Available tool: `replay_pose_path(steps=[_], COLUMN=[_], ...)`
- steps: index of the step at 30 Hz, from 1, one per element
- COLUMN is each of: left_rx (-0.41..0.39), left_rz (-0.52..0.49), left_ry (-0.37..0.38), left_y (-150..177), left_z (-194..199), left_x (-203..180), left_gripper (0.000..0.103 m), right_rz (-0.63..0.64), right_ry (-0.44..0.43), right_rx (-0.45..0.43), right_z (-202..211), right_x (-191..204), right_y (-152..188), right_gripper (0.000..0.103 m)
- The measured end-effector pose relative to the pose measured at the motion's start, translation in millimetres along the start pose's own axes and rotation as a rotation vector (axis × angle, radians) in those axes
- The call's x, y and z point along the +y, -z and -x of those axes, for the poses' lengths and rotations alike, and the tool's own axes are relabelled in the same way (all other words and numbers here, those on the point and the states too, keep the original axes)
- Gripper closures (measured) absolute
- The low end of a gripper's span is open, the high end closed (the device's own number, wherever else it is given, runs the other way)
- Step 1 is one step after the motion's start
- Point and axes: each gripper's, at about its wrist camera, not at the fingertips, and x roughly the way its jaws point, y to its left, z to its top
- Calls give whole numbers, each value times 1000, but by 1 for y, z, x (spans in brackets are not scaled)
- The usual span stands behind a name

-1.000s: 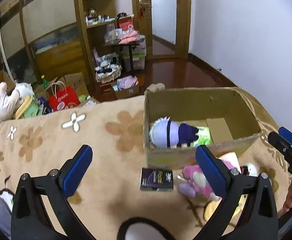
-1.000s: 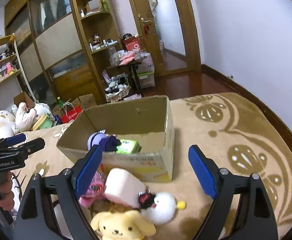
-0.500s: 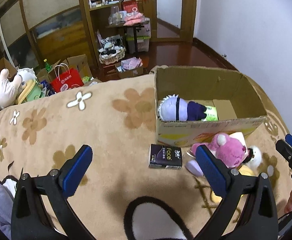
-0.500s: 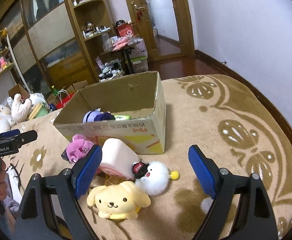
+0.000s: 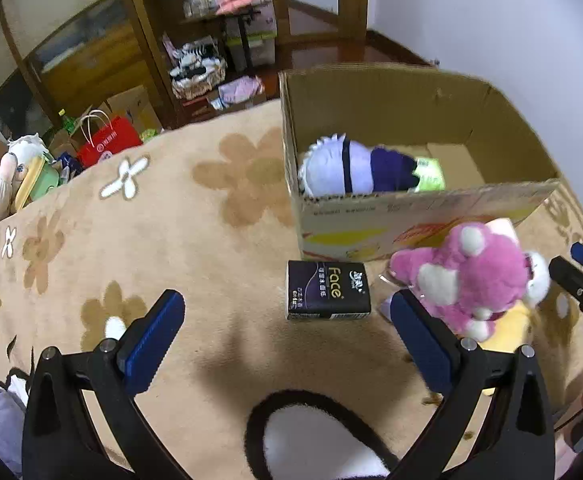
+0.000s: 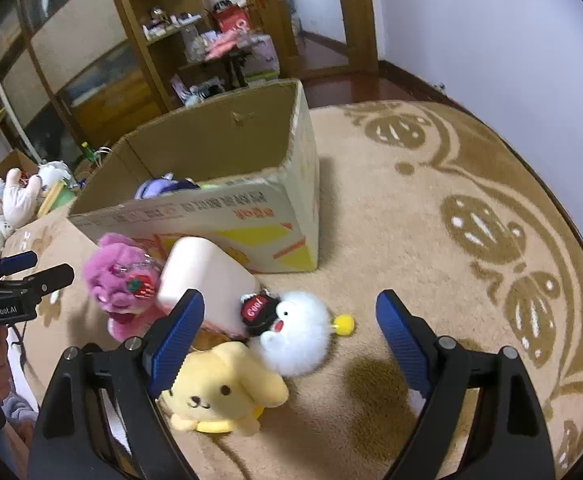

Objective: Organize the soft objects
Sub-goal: 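Grasp the black Face tissue pack with the left gripper while the right grasps the white fluffy ball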

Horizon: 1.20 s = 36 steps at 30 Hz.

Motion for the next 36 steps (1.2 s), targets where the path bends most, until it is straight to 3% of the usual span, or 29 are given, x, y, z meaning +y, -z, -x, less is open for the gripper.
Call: replay_pose_path(steps=[8,21,28,36], left_rx=[59,123,119,117], left_rz=[-16,-39,-44,-21], left_ry=[45,18,7,55], left_y=[-2,-2,0,2], left_z=[-29,-59,-70,-76], left_x=[-6,-10,-13,-15], left_gripper=[2,2,2,12], right_rz=[-50,-90,-39,-43], right_ry=[20,-8,-23,-26], right_rx=[90,145,188,231], right_z=[-27,-47,-57,-65], right_x=[-11,-16,-4,-3], right_y=[2,5,7,10], right_gripper=[19,25,47,51])
